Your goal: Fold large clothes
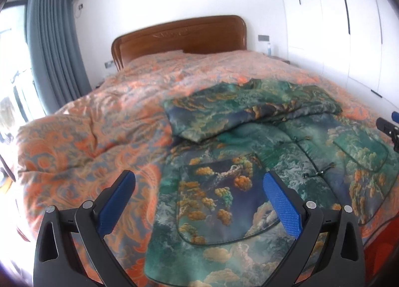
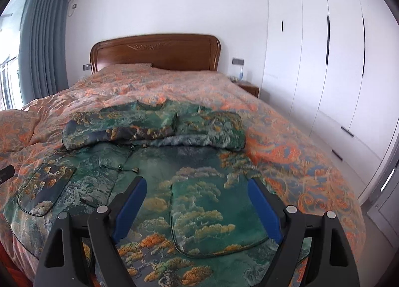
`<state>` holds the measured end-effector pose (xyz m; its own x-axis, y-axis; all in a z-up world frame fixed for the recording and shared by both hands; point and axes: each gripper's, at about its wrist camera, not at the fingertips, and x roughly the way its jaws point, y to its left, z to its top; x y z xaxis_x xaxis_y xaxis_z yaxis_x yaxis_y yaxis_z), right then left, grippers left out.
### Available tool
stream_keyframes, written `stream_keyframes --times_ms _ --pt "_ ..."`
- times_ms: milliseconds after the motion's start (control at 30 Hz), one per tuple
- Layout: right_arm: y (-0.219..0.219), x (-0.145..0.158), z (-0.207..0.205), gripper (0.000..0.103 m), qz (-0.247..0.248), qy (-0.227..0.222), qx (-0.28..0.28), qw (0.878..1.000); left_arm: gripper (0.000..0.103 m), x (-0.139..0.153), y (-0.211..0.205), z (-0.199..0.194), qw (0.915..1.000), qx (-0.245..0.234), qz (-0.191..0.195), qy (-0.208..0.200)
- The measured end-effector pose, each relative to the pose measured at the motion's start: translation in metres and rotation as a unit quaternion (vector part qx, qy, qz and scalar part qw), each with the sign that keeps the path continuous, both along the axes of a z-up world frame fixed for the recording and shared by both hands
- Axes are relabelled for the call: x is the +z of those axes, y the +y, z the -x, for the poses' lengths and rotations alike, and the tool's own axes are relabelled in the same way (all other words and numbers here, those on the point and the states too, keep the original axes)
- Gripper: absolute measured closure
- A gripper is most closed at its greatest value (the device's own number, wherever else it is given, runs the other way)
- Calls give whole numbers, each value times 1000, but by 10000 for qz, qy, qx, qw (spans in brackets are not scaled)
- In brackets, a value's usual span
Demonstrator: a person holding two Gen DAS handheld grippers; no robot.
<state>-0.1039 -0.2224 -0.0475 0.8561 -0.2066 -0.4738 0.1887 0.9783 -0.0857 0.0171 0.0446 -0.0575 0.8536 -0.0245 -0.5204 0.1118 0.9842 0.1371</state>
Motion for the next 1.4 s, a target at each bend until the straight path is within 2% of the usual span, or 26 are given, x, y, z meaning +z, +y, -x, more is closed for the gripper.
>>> stream_keyframes --times_ms 233,367,467,567,633,700,800,900,967,1033,1100,1167,1200,1233,1267,1333,1400 --pt "22 4 0 18 -17 -58 309 9995 0 7 13 6 9995 288 122 -98" --pt "28 2 5 18 7 -39 383 9993 0 9 20 10 9996 212 122 -123" --pt "27 -1 7 18 -39 18 355 9994 0 5 28 8 9994 234 225 82" --pt "23 -5 6 18 -163 113 292 9994 0 -1 40 2 9984 393 158 363" --pt "17 -4 3 18 -240 221 309 9990 0 -7 57 -4 9960 517 263 683" --pt "4 4 3 18 -202 285 352 9988 0 -19 83 -15 9872 562 686 1322" --pt "-29 15 8 18 -55 311 171 9994 0 -44 120 -19 9697 807 1358 1865" --pt "-68 12 8 18 -80 711 -59 9974 1 -67 133 -23 9585 790 1530 2271" --pt "-99 3 6 18 -370 1127 -146 9928 1 -79 134 -27 9531 700 1622 2458" --pt "-127 -11 4 18 -894 1497 -114 9846 1 -87 133 -31 9456 484 1915 2587" --pt "-146 -28 1 18 -1460 1883 -40 9712 1 -95 126 -37 9329 150 2245 2811" --pt "-158 -46 -4 18 -1943 2208 65 9558 2 -103 115 -42 9249 -181 2312 3012" --pt "-161 -56 -7 18 -2016 2329 141 9513 2 -106 109 -43 9241 -244 2233 3093" --pt "-162 -60 -10 18 -1927 2387 132 9517 2 -109 104 -43 9239 -321 2167 3136" --pt "-160 -64 -11 18 -1880 2427 123 9516 5 -111 99 -42 9229 -444 2137 3172" --pt "-159 -74 -20 18 -2011 2636 312 9429 13 -113 95 -39 9212 -502 2129 3219" --pt "-160 -78 -26 18 -1911 2757 322 9415 17 -112 94 -36 9212 -526 2141 3207"
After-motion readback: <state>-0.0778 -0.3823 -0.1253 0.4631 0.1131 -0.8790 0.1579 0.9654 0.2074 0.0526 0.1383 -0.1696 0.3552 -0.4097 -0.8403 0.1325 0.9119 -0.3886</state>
